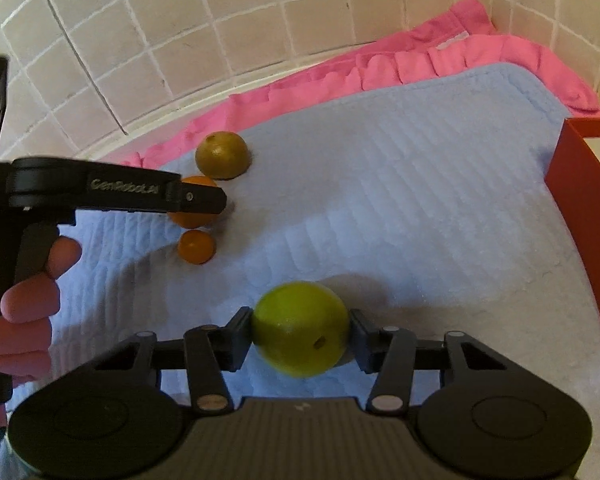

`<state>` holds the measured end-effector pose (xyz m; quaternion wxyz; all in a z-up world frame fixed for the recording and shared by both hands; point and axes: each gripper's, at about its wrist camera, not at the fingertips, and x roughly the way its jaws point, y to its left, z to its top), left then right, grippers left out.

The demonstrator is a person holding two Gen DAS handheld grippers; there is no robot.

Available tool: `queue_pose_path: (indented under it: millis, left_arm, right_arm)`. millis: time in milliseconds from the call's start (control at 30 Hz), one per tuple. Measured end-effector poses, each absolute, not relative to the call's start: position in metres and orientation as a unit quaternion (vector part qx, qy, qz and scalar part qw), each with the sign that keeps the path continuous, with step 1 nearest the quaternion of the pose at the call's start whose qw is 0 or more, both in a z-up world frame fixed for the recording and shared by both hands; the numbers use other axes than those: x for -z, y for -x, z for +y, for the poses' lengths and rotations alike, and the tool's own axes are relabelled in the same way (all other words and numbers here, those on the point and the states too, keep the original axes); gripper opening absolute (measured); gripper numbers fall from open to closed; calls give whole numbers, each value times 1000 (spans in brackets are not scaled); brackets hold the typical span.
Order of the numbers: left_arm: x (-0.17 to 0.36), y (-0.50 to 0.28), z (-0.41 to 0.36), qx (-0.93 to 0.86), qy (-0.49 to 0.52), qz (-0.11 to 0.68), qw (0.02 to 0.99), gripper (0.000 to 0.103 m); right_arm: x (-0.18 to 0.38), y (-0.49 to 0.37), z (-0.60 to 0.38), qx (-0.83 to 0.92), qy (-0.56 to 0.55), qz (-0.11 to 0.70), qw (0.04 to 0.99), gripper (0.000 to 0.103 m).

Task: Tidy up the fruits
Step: 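Carry the tangerine and green apple into the red box and open both tools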

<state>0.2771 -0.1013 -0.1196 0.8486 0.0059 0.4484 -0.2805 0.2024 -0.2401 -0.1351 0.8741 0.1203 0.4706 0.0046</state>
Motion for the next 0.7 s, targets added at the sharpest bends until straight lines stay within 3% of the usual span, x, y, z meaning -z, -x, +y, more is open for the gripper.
queue_pose_path:
  millis: [367, 700]
  left_arm:
    - [46, -225, -117, 301, -33, 378, 875, 47]
    - [-9, -181, -238, 412, -79, 320, 849, 47]
  right_arm:
    - [88, -143, -252, -39, -136, 428, 893, 52]
    - [37, -63, -346, 45, -175, 375, 909, 52]
